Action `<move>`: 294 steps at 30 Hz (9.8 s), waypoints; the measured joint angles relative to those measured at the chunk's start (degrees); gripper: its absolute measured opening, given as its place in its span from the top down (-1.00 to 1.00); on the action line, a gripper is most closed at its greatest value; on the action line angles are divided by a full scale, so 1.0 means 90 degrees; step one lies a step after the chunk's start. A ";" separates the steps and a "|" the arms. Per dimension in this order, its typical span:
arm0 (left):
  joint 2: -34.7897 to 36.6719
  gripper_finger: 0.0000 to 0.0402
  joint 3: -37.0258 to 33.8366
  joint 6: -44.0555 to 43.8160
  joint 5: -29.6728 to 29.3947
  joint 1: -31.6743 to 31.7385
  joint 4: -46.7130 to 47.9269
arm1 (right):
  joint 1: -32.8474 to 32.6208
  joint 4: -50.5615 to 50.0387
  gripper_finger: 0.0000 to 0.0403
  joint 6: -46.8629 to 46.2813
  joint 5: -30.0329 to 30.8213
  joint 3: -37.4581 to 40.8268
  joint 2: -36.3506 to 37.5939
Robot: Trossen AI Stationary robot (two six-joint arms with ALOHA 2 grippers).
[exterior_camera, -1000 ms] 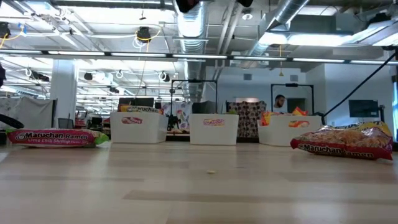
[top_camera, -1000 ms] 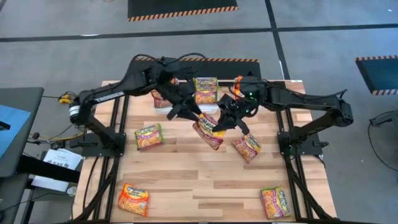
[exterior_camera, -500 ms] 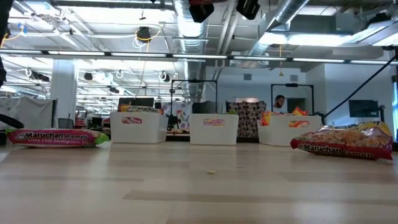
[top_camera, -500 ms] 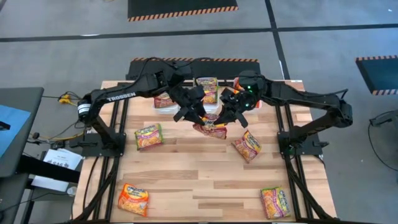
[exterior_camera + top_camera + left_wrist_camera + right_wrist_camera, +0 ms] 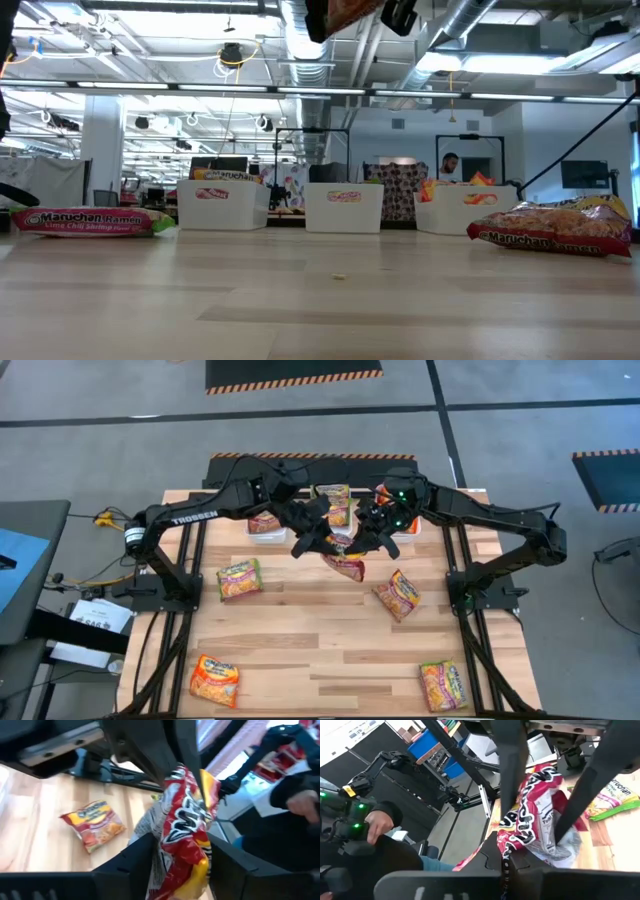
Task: Sort Maruchan noodles
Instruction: Put the red noodle pack into the left white bin, then put the orange noodle pack into the right white bin
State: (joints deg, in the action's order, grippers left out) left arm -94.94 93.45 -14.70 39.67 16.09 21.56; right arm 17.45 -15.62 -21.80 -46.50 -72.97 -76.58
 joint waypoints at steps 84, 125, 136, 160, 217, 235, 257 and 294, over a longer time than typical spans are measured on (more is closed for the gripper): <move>0.4466 0.99 -0.6572 0.0202 -0.4375 0.3262 -0.1369 | 0.1287 -0.0362 0.11 -0.0019 -0.0129 -0.1129 0.0000; 0.2426 0.21 -0.6174 -0.0368 -0.3706 0.3236 -0.2328 | 0.1280 -0.0839 0.11 0.0233 -0.0117 -0.1124 -0.0002; 0.2426 0.08 -0.4632 -0.0132 -0.3785 0.3236 -0.0284 | 0.1280 -0.0911 0.11 0.0474 -0.0115 -0.1124 -0.0002; 0.2467 0.14 -0.2378 -0.0208 -0.2601 0.2058 0.5567 | 0.0820 -0.1744 0.11 0.0816 0.0024 -0.1124 -0.0002; 0.3798 0.14 -0.5942 -0.4629 -0.2546 -0.5220 0.2362 | -0.1652 -0.0979 0.11 -0.0605 0.1692 -0.1130 -0.0710; 0.3798 0.14 -0.7547 -0.5022 -0.1656 -0.5352 -0.0238 | -0.2186 -0.0700 0.11 -0.1078 0.1732 -0.1120 -0.1342; 0.2616 0.14 -0.7627 -0.4637 -0.1574 -0.5871 -0.1169 | -0.2174 -0.0537 0.11 -0.1090 0.1705 -0.1124 -0.1528; 0.2412 0.29 -0.7626 -0.5937 -0.1575 -0.6942 -0.2198 | -0.2169 -0.0532 0.11 -0.1294 0.2197 -0.1124 -0.1523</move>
State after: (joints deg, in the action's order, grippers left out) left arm -73.23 24.82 -68.14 25.49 -46.39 1.77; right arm -2.07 -20.40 -33.45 -26.72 -83.09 -90.28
